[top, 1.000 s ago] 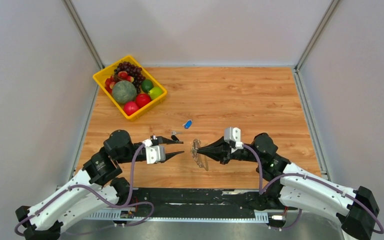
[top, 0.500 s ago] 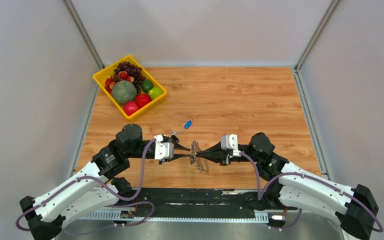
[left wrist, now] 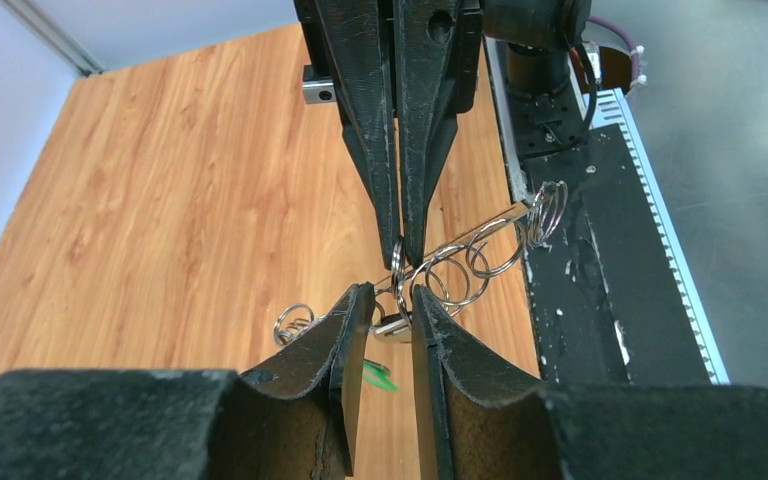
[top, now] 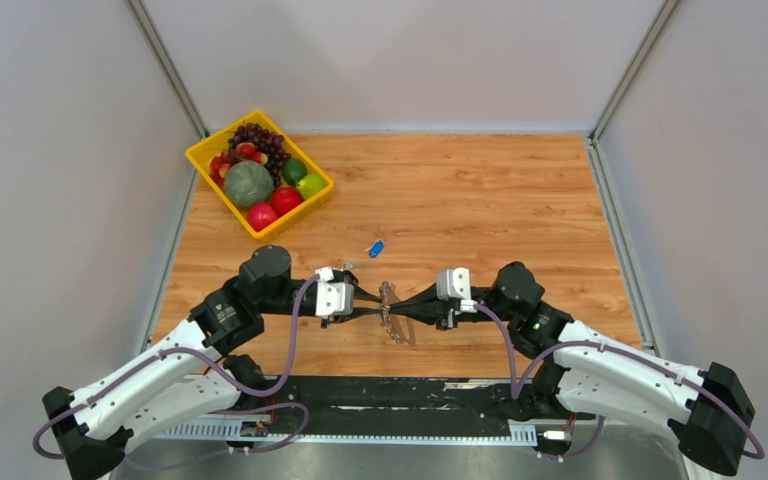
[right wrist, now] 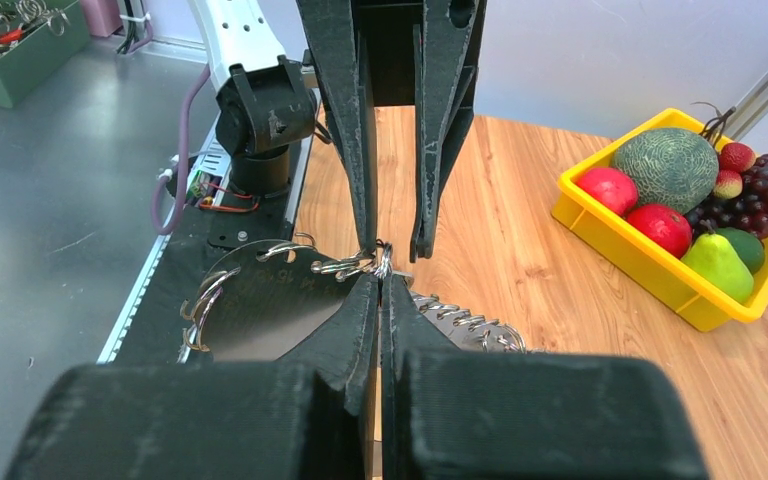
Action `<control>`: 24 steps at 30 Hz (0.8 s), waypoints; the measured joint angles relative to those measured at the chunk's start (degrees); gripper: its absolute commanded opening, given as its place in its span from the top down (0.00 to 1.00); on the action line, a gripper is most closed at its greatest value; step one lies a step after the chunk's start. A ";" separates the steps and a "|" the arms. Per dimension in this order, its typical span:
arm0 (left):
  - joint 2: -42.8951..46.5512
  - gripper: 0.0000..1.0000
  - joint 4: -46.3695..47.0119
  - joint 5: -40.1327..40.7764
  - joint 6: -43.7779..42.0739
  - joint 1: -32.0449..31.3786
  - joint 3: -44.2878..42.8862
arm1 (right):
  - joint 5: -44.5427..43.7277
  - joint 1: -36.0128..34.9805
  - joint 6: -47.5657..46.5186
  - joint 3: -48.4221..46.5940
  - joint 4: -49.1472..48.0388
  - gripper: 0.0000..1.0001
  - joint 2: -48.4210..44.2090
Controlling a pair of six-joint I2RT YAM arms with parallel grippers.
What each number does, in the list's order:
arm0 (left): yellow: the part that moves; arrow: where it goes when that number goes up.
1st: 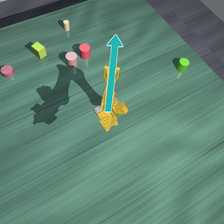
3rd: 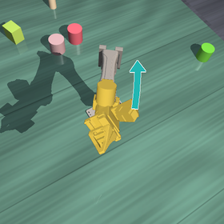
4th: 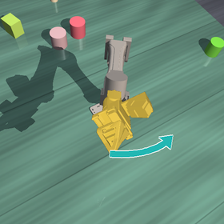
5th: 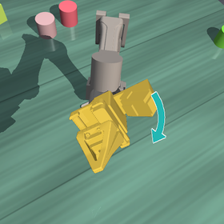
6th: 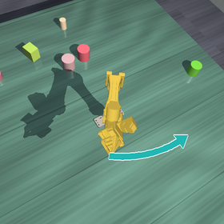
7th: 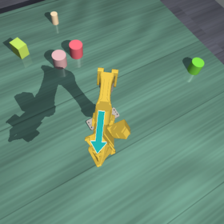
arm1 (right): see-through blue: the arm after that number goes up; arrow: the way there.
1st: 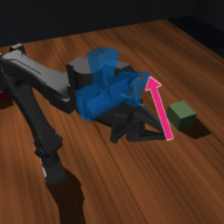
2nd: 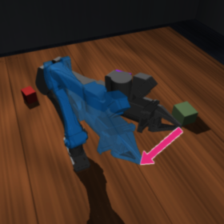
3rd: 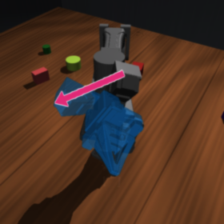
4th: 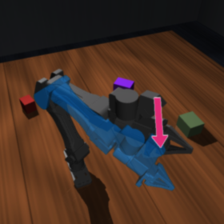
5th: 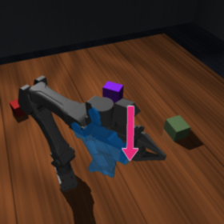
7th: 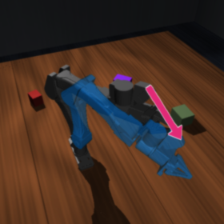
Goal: Remove the keys from the keyring
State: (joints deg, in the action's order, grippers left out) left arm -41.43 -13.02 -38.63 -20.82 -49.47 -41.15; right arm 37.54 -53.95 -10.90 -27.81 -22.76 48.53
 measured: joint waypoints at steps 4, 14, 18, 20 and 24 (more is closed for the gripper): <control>-0.96 0.76 -0.07 -0.09 -0.04 0.00 0.00 | -0.02 -0.09 -0.22 -0.17 0.11 1.00 0.50; -1.11 1.00 -2.01 0.44 -0.39 0.09 -0.28 | -0.87 -1.05 -1.31 -1.53 1.27 0.98 2.32; -1.25 1.00 -3.63 2.32 0.09 0.11 -0.46 | -2.40 -1.44 -1.66 -2.60 2.91 0.69 3.80; -1.84 1.00 -4.90 3.72 0.63 0.07 -0.96 | -3.41 -1.55 -1.49 -3.37 3.30 0.61 4.63; -4.37 1.00 -8.39 7.34 1.92 0.07 -3.52 | -6.60 -1.64 -1.03 -4.39 3.43 0.51 5.84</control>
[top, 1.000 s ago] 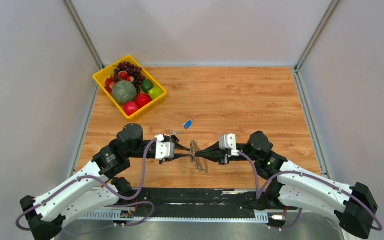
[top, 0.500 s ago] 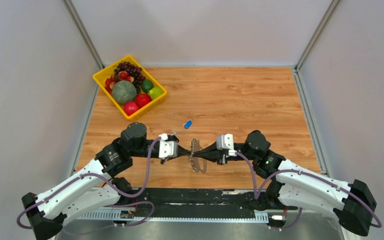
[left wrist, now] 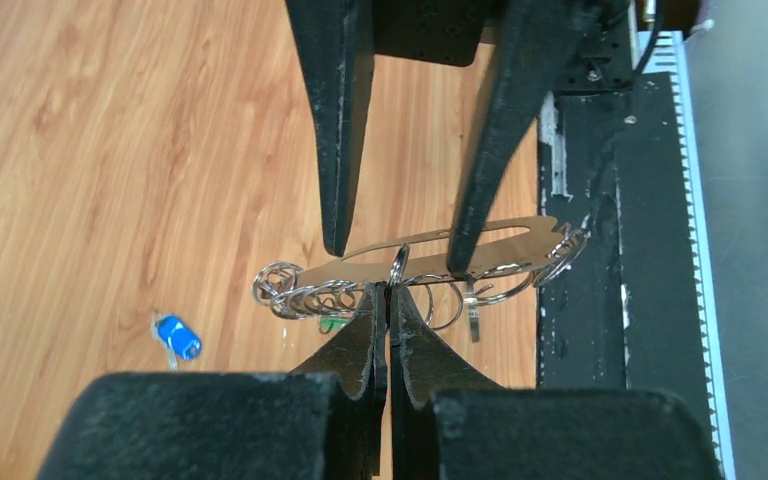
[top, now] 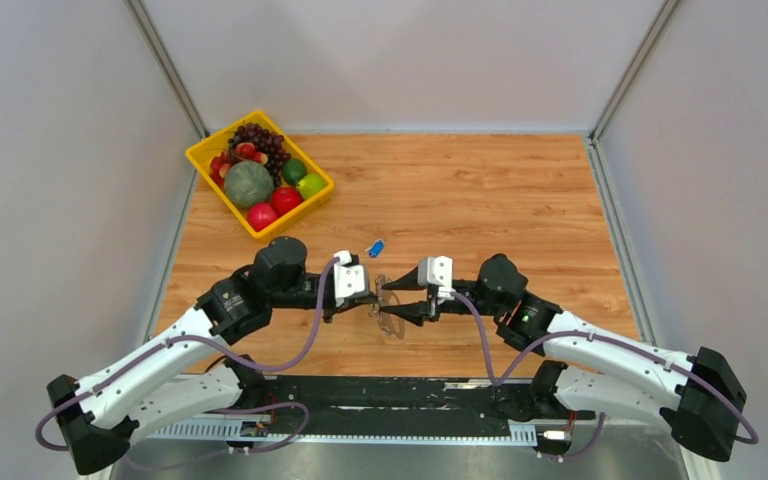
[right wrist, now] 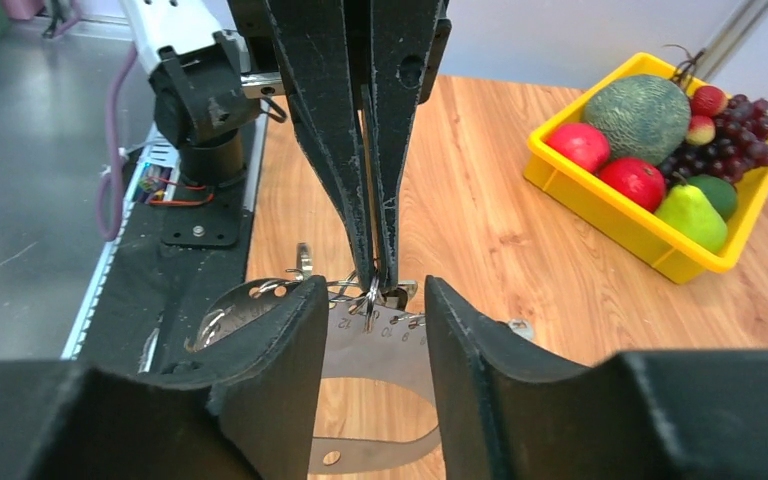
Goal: Remove the keys from the keyring
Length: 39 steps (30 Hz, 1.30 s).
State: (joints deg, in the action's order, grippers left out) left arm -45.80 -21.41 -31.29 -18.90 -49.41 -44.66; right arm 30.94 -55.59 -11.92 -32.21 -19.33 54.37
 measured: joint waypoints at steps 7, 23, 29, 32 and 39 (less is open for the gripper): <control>-7.17 1.00 -8.87 9.88 6.14 -0.02 -8.24 | -4.52 -0.11 1.07 0.02 0.96 0.40 -1.40; -14.12 1.00 -18.64 27.96 26.86 0.52 -16.02 | -11.54 -1.68 5.18 1.86 2.01 0.18 -2.56; -8.94 1.00 -16.22 26.64 31.45 1.90 -14.64 | -15.65 -2.54 5.40 2.29 1.53 0.33 0.20; -6.71 1.00 -14.56 25.07 33.55 2.40 -13.73 | -16.63 -2.91 5.29 2.29 0.85 0.39 1.03; -6.47 1.00 -10.54 19.63 37.99 3.32 -10.58 | -17.62 -3.82 4.79 2.29 -3.10 0.61 0.98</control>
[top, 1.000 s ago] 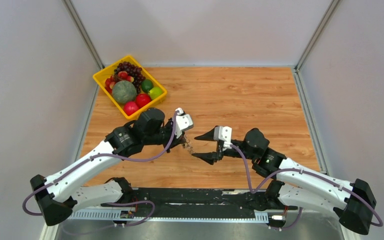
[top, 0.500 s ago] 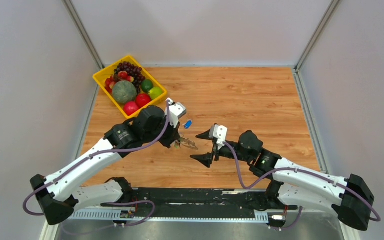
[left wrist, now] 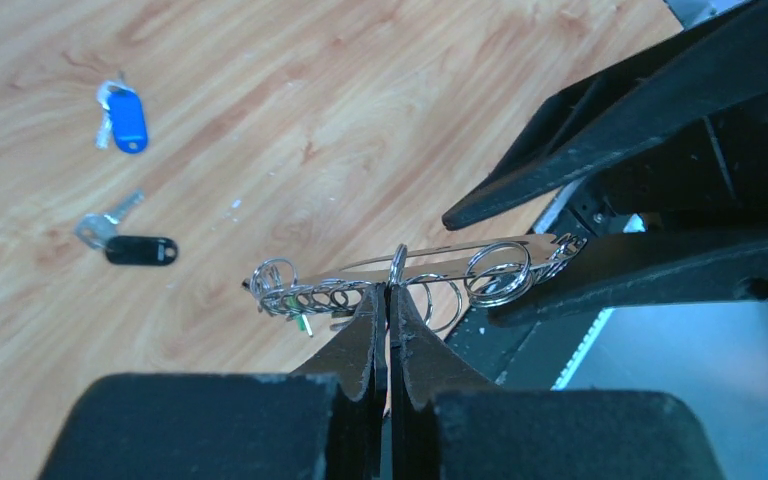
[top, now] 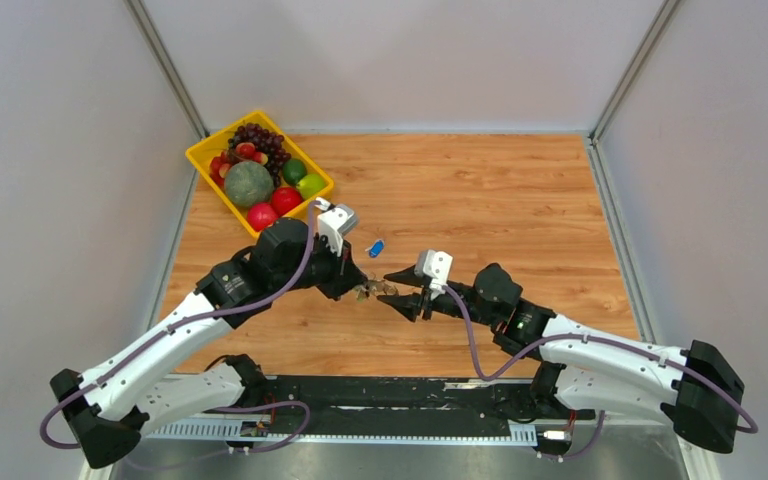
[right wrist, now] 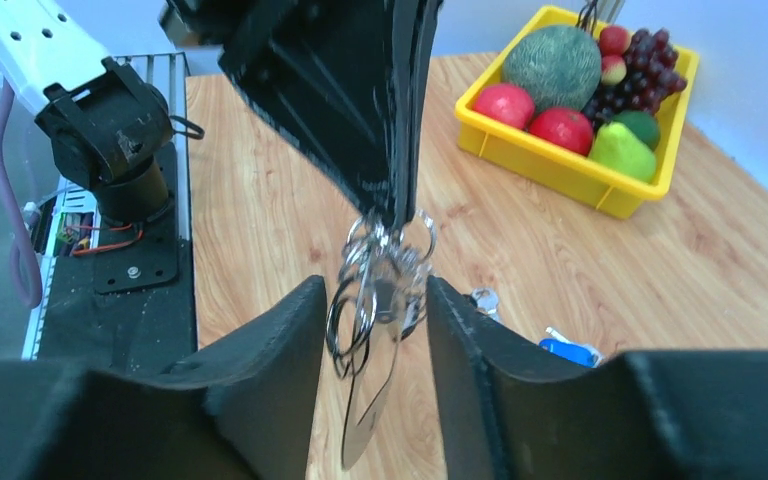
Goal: Remove the keys from the keyring
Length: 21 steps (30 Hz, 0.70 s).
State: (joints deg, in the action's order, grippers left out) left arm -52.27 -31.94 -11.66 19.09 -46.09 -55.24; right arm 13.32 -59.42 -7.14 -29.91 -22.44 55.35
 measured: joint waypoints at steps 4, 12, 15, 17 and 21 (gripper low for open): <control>-0.07 1.00 1.68 -2.78 2.32 0.59 2.49 | -0.39 -0.44 -1.03 0.02 -1.86 0.98 -0.59; 0.11 1.00 4.04 -5.55 4.70 2.25 3.72 | -0.85 -1.38 -4.42 -0.13 -0.24 1.00 -1.38; 0.35 1.00 4.55 -7.04 5.40 3.04 4.33 | -1.53 -2.19 -6.47 -0.15 1.18 1.00 -2.23; 0.61 1.00 5.18 -8.46 6.08 3.67 4.87 | -2.40 -3.04 -7.98 -0.15 2.19 1.00 -3.06; 0.87 1.00 6.10 -11.41 6.91 4.61 5.66 | -4.96 -5.46 -11.69 -0.02 3.80 1.00 -4.48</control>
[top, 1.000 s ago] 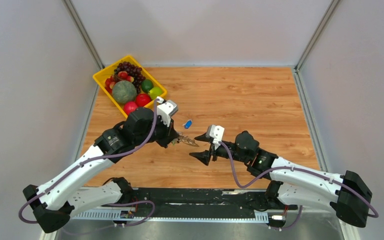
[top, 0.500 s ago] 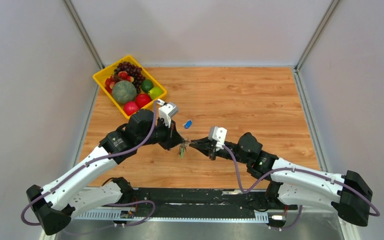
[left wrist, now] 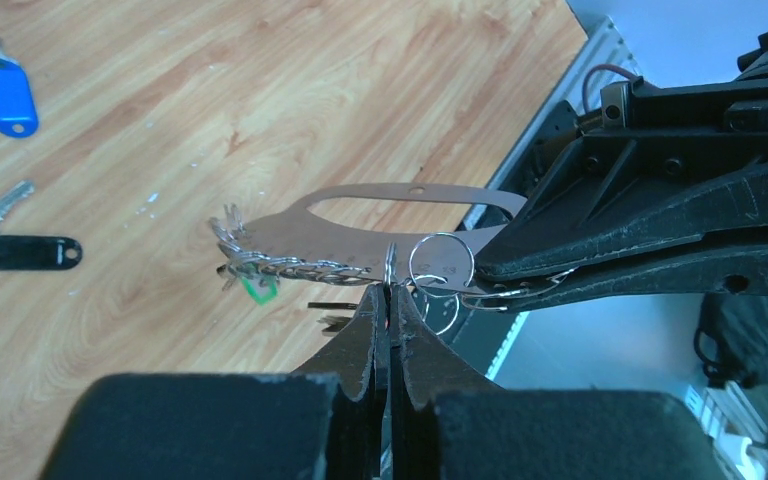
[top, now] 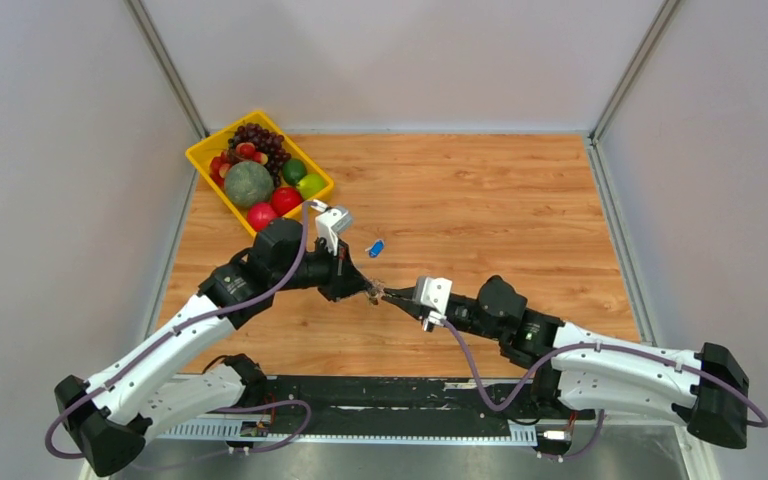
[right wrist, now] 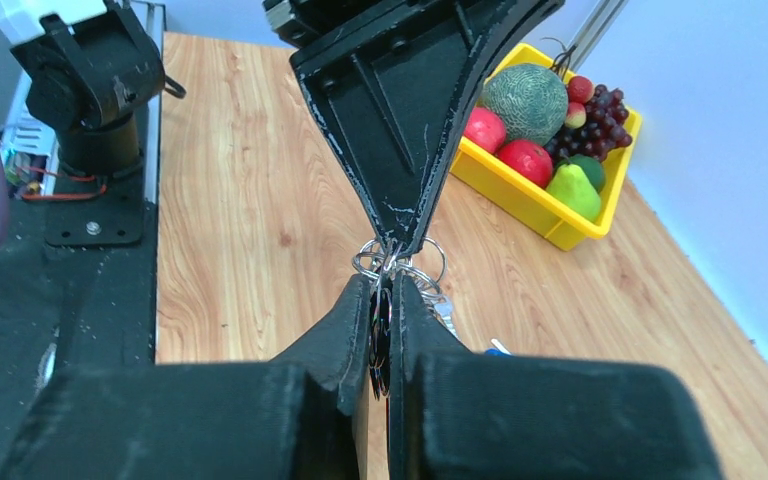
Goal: Remove the keys from the keyring
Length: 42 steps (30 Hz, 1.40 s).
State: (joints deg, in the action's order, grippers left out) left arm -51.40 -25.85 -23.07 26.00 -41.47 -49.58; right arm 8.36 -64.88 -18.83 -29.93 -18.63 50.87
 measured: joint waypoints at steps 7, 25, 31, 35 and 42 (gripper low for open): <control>-2.54 1.00 -0.17 -6.45 -0.46 1.14 0.20 | -5.88 -4.52 -6.93 0.13 2.43 1.00 0.04; -5.29 1.00 -1.66 -15.87 -11.50 1.86 1.42 | -8.81 -8.20 -13.77 4.79 0.42 1.00 -1.97; -5.31 1.00 -1.64 -20.02 -14.97 2.16 2.95 | -5.25 -8.17 -16.13 5.33 1.27 1.00 -2.47; -5.51 1.00 -1.31 -22.32 -15.74 2.19 3.80 | -2.80 -8.17 -19.87 6.36 1.44 1.00 -3.41; -10.47 1.00 -1.79 -26.56 -16.44 2.34 3.65 | -0.09 -8.15 -27.54 8.28 2.56 0.70 -4.55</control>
State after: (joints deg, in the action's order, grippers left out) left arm -61.87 -27.64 -49.63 9.56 -39.13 -45.93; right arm 8.27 -73.03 -46.37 -21.65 -16.08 46.33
